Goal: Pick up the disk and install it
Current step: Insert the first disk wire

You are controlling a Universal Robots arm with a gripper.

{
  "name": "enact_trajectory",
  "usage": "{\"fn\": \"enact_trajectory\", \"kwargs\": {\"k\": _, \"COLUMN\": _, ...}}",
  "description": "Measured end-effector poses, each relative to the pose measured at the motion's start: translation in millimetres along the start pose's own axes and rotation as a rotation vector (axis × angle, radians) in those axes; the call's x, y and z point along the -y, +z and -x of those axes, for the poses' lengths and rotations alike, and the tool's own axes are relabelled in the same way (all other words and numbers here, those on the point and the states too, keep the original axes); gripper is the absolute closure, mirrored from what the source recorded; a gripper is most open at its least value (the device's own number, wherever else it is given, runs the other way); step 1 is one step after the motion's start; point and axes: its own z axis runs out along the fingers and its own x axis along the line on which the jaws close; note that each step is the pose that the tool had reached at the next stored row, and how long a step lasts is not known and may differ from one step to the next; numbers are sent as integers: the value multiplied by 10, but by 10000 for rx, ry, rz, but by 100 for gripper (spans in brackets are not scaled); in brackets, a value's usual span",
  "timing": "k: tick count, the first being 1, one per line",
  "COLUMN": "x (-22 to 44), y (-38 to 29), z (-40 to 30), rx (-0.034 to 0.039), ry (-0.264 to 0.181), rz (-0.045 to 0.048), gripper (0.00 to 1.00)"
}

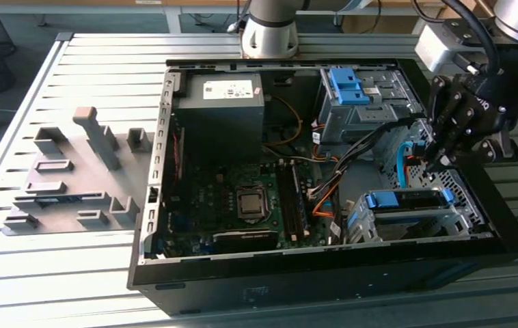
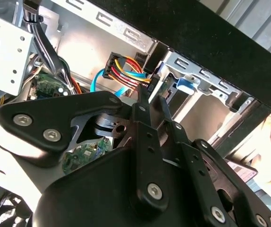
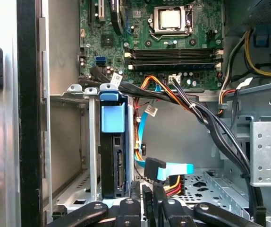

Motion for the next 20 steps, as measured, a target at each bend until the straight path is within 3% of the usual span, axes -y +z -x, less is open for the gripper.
{"fn": "enact_trajectory", "kwargs": {"k": 6, "x": 1, "y": 20, "z": 1, "rx": -6, "ry": 2, "rz": 0, "gripper": 75}}
{"fn": "enact_trajectory", "kwargs": {"k": 8, "x": 1, "y": 21, "z": 1, "rx": -4, "ry": 2, "rz": 0, "gripper": 76}}
{"fn": "enact_trajectory", "kwargs": {"k": 9, "x": 1, "y": 21, "z": 1, "rx": -4, "ry": 2, "rz": 0, "gripper": 83}}
{"fn": "enact_trajectory", "kwargs": {"k": 12, "x": -2, "y": 22, "z": -1, "rx": -3, "ry": 2, "rz": 0, "gripper": 84}}
{"fn": "enact_trajectory", "kwargs": {"k": 17, "x": -68, "y": 26, "z": -56, "rx": 24, "ry": -1, "rz": -31, "gripper": 84}}
{"fn": "enact_trajectory", "kwargs": {"k": 20, "x": -98, "y": 32, "z": -93, "rx": 32, "ry": -16, "rz": -111, "gripper": 84}}
